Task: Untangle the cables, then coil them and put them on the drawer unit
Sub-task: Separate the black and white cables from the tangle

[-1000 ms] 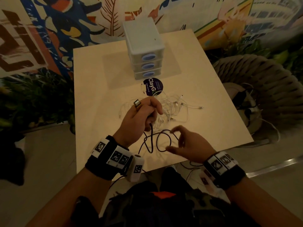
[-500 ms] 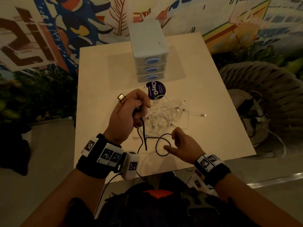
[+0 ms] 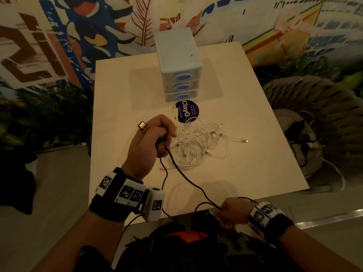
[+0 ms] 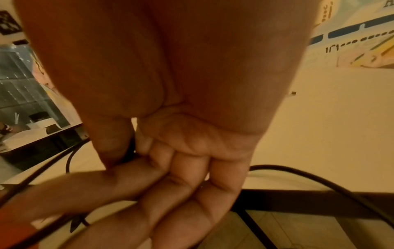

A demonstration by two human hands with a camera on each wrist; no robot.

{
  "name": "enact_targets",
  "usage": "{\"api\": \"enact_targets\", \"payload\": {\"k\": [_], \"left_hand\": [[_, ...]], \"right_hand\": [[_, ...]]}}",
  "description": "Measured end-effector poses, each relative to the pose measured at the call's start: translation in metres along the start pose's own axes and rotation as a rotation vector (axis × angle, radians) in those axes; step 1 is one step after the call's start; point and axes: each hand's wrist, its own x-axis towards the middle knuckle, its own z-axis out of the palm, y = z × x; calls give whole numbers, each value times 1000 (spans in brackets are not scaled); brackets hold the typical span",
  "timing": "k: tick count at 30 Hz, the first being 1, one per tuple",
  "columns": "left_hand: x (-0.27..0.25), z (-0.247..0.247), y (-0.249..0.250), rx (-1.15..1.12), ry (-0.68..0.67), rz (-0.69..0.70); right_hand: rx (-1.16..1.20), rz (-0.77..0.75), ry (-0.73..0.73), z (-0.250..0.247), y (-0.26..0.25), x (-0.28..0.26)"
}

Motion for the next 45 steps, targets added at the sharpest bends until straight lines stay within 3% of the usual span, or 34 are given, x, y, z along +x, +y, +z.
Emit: {"api": "enact_targets", "payload": {"k": [4, 7, 13, 16, 18, 22, 25, 28, 32, 35, 37, 41, 43, 45], "left_hand": [[1, 7, -2, 20, -28, 13], [3, 11, 5, 26, -54, 39], [-1, 24, 20, 45, -124, 109], [-2, 31, 24, 21, -129, 122], [-2, 36, 25, 20, -128, 158], [0, 42, 25, 27, -75, 208], [1, 38, 21, 99, -29, 226], [1, 34, 17, 154, -31, 243], [0, 36, 16, 111, -6, 243], [2, 36, 18, 126, 9, 258], [1, 34, 19, 199, -20, 249], [-3, 38, 12, 380, -122, 175], [-5, 43, 9, 388, -174, 125], [-6, 48, 6, 424, -194, 117]], "right_hand": [[-201, -30, 10, -2, -17, -9], [-297, -107, 157, -21, -36, -29], [-65, -413, 613, -75, -71, -81], [159, -626, 727, -87, -98, -98], [210, -678, 657, -89, -115, -102], [249, -639, 490, -79, -136, -105], [263, -615, 491, -63, -126, -96], [266, -529, 389, -46, -112, -88], [116, -411, 344, -32, -95, -75], [-136, -368, 354, -39, -81, -76], [-126, -440, 523, -51, -80, -91], [78, -861, 965, -87, -103, -146], [38, -1008, 1067, -104, -125, -171], [-101, -1038, 1097, -117, -146, -180]]}}
